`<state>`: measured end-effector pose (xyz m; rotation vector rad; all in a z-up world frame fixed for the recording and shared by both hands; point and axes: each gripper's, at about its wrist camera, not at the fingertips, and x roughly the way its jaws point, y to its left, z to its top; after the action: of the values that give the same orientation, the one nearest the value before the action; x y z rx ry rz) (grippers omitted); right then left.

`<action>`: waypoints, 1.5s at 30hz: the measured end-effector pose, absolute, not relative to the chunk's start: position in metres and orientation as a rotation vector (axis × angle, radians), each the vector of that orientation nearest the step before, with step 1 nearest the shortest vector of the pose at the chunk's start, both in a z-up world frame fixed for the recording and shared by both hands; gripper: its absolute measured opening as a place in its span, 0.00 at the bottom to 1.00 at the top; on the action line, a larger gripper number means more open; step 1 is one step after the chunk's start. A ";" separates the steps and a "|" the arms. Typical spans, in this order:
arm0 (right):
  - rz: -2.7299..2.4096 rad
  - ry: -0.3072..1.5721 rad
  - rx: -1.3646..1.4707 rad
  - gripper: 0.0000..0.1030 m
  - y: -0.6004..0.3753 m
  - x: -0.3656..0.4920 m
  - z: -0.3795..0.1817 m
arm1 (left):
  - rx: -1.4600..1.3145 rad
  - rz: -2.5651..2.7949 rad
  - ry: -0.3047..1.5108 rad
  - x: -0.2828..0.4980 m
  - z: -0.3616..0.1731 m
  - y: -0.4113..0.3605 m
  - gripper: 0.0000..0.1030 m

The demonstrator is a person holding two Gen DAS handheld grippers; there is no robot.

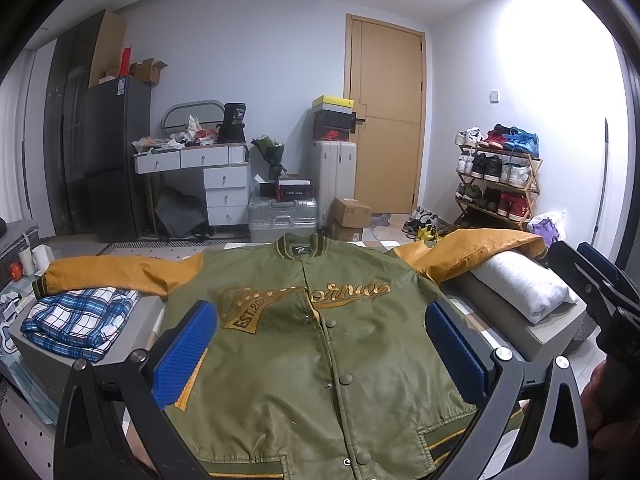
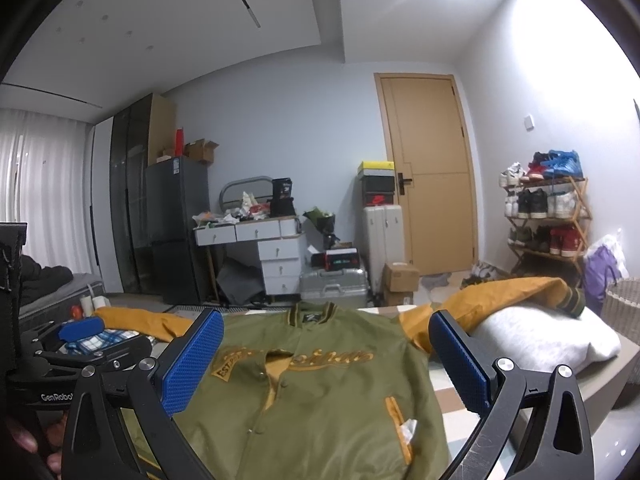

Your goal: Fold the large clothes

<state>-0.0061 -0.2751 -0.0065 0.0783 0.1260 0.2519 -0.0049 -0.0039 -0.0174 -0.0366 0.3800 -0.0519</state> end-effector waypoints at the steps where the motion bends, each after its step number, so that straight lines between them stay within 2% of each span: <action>1: 0.247 0.131 0.076 1.00 -0.275 -0.005 -0.007 | -0.040 -0.052 0.379 -0.005 -0.018 -0.003 0.99; 29: 0.238 0.170 0.083 1.00 -0.277 0.007 -0.008 | 0.003 -0.070 0.421 0.007 -0.025 -0.006 0.99; 38: 0.212 0.216 0.097 1.00 -0.311 0.058 -0.011 | 0.080 -0.092 0.458 0.049 -0.032 -0.021 0.99; 45: 0.087 0.344 0.235 1.00 -0.411 0.146 -0.015 | 0.077 -0.091 0.558 0.096 -0.052 -0.019 0.99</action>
<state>0.1460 -0.4114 -0.0148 0.2347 0.3445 0.0868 0.0959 -0.0191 -0.0518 0.0770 0.5576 -0.0912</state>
